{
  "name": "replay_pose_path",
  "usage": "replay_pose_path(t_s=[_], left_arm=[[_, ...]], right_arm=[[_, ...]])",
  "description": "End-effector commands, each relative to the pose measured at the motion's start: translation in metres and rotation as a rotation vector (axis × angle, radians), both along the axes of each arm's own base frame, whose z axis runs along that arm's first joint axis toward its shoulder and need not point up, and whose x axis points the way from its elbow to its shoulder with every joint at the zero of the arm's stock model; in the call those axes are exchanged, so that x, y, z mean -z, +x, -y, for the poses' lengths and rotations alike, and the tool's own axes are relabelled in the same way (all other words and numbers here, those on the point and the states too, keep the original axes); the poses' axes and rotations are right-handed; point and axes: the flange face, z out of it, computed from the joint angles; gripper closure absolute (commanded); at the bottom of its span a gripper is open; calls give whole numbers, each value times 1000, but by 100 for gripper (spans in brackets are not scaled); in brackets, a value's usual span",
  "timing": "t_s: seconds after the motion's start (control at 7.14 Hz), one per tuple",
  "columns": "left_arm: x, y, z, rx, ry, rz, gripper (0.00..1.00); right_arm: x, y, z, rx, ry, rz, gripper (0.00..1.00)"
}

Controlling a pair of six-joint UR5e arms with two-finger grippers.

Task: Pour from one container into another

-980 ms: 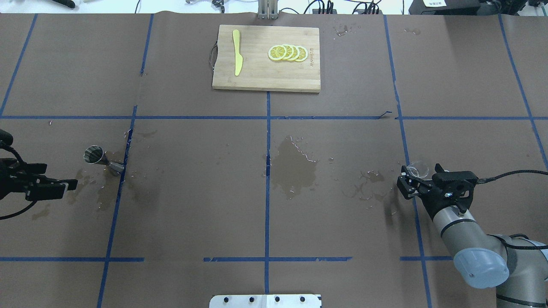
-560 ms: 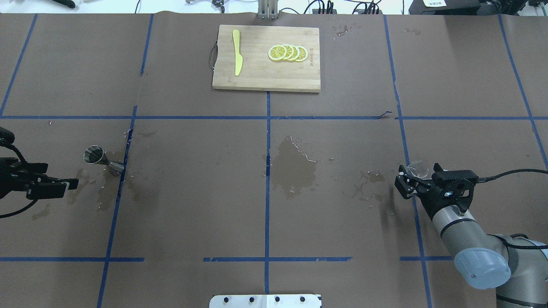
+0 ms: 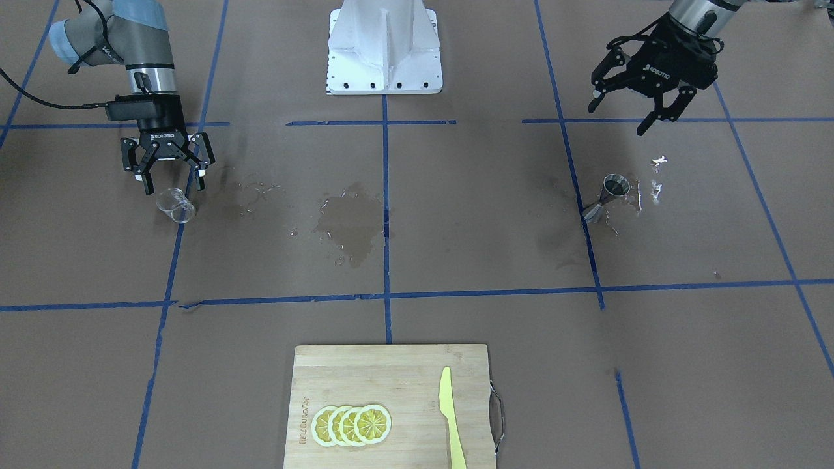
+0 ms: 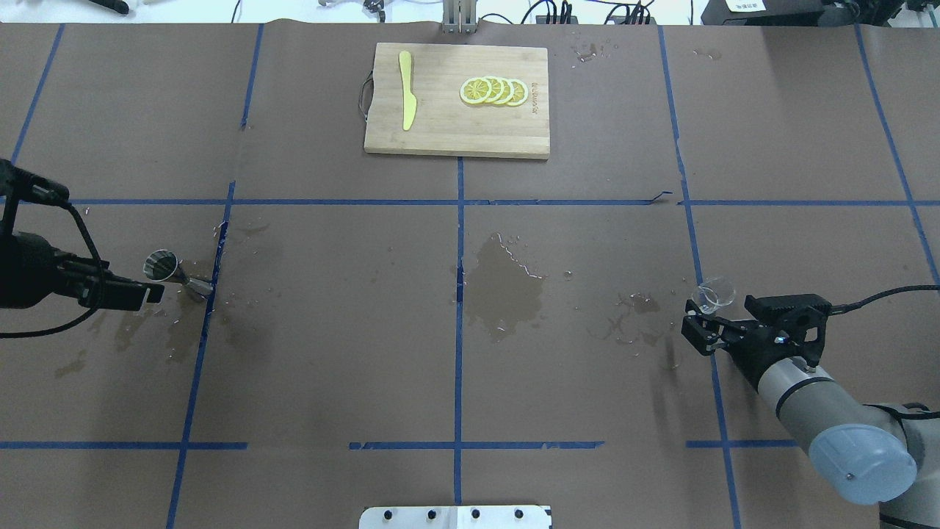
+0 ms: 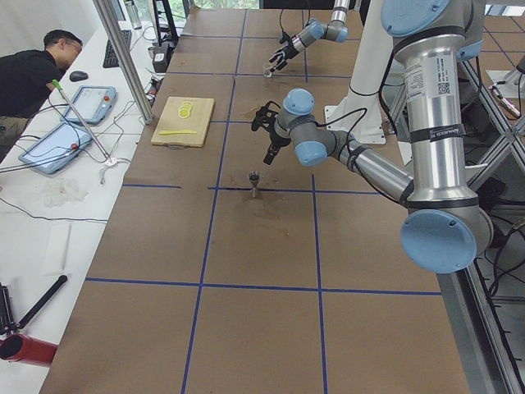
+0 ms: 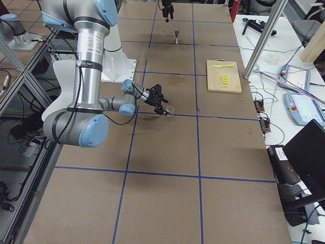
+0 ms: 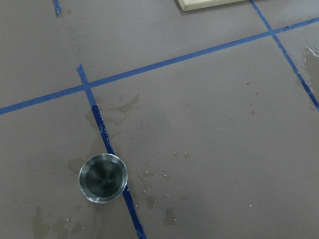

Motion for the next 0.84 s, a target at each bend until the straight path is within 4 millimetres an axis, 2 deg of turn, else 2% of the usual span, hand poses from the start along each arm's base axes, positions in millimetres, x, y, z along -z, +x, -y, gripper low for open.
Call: replay_pose_path(t_s=[0.0,0.14,0.28,0.56,0.7], left_arm=[[62,-19,50,40,42,80,0],[78,-23,62,39,45,117,0],[92,-30,77,52,52,140,0],[110,-36,107,42,64,207,0],[109,-39,129,52,64,231,0]], right_arm=[[12,33,-15,89,-63,15,0],[15,42,-19,112,-80,14,0],[29,44,-22,135,-105,-6,0],[81,58,-30,225,-223,-80,0],[94,79,-14,254,-347,-116,0]])
